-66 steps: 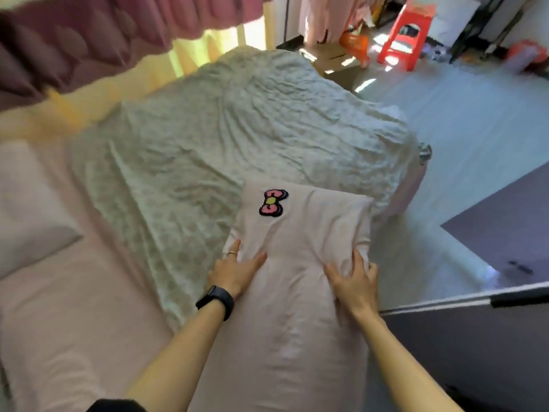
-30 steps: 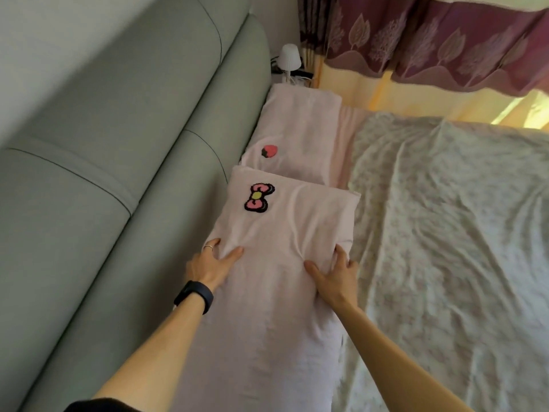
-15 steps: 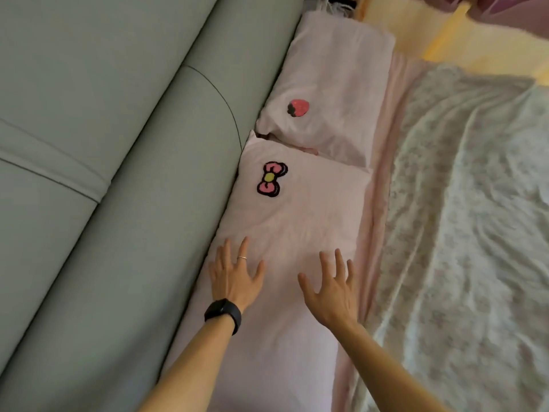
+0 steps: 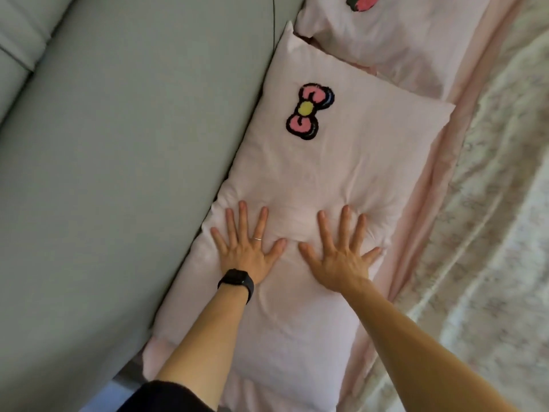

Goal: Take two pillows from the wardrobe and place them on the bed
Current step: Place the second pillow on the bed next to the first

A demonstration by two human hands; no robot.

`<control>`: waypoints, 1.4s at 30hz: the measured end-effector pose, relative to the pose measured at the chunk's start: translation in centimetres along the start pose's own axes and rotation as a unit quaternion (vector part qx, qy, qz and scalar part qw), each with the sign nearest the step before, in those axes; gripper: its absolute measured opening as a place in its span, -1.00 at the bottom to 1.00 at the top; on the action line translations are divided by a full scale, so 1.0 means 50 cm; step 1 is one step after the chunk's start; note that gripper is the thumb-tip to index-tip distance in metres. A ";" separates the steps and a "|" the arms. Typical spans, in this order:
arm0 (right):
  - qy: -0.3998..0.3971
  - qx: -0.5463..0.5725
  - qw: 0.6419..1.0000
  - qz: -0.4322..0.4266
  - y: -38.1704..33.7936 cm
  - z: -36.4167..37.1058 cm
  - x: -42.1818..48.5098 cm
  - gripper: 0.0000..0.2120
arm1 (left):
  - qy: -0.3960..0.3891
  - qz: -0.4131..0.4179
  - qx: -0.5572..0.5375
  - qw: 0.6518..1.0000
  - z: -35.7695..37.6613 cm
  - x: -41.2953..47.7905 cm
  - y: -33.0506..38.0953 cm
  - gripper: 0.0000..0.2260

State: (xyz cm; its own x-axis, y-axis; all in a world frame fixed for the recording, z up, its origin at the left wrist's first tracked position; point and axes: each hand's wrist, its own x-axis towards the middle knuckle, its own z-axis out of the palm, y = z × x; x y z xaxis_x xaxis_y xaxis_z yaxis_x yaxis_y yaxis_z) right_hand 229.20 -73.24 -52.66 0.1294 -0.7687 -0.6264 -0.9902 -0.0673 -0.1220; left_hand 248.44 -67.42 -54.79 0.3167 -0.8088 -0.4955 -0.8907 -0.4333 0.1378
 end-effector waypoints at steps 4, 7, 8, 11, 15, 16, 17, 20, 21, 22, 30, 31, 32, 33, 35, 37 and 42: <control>-0.094 -0.030 0.995 -0.004 -0.008 -0.079 -0.036 -0.24 | -0.068 -0.016 -0.010 0.997 -0.063 -0.027 0.015 -0.31; -0.160 -0.061 0.985 -0.024 -0.008 -0.139 -0.085 -0.23 | -0.144 -0.025 -0.011 0.989 -0.121 -0.073 0.028 -0.30; -0.176 -0.069 0.981 -0.034 -0.005 -0.161 -0.104 -0.25 | -0.171 -0.030 -0.016 0.985 -0.141 -0.093 0.033 -0.30; -0.192 -0.049 0.978 -0.062 -0.005 -0.232 -0.161 -0.44 | -0.218 -0.016 -0.028 0.975 -0.199 -0.162 0.039 -0.36; -0.158 -0.031 0.983 -0.092 -0.027 -0.321 -0.263 -0.55 | -0.224 0.008 -0.123 0.967 -0.276 -0.264 0.031 -0.58; -0.142 -0.024 0.984 -0.104 -0.038 -0.343 -0.291 -0.56 | -0.207 0.010 -0.133 0.969 -0.302 -0.290 0.028 -0.58; -0.124 -0.012 0.985 -0.118 -0.049 -0.365 -0.318 -0.57 | -0.180 0.017 -0.134 0.974 -0.330 -0.313 0.025 -0.59; -0.077 0.028 0.981 -0.175 -0.086 -0.420 -0.404 -0.59 | -0.076 0.035 -0.114 0.990 -0.419 -0.379 0.011 -0.61; -0.062 0.032 0.977 -0.200 -0.100 -0.436 -0.432 -0.61 | -0.040 0.039 -0.099 0.994 -0.449 -0.403 0.003 -0.61; -0.043 0.033 0.972 -0.227 -0.113 -0.452 -0.459 -0.63 | -0.001 0.045 -0.078 0.996 -0.478 -0.427 -0.007 -0.62; 0.105 0.117 0.898 -0.412 -0.260 -0.561 -0.628 -0.69 | 0.289 0.025 -0.052 0.956 -0.670 -0.596 -0.124 -0.69; 0.112 0.125 0.886 -0.432 -0.285 -0.573 -0.640 -0.68 | 0.317 0.016 -0.057 0.947 -0.695 -0.610 -0.141 -0.69; 0.119 0.128 0.876 -0.450 -0.311 -0.585 -0.649 -0.67 | 0.346 0.006 -0.065 0.936 -0.720 -0.623 -0.158 -0.69; 0.128 0.127 0.867 -0.465 -0.339 -0.595 -0.658 -0.66 | 0.379 -0.004 -0.073 0.922 -0.743 -0.636 -0.176 -0.68; 0.153 0.125 0.848 -0.491 -0.398 -0.610 -0.670 -0.63 | 0.435 -0.025 -0.074 0.897 -0.786 -0.655 -0.215 -0.67; 0.183 0.125 0.832 -0.508 -0.459 -0.618 -0.680 -0.60 | 0.456 -0.047 -0.062 0.887 -0.818 -0.666 -0.257 -0.63; 0.195 0.074 0.826 -0.523 -0.584 -0.621 -0.675 -0.52 | 0.423 -0.074 -0.017 0.903 -0.848 -0.642 -0.345 -0.47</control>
State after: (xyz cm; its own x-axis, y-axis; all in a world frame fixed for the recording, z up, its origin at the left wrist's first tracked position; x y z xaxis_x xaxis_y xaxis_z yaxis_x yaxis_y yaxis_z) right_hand 252.16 -65.09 -4.04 0.8555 -0.4877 0.1741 -0.3259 -0.7684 -0.5508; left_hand 267.46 -50.85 -4.90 0.5807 -0.7485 0.3201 -0.8117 -0.5623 0.1577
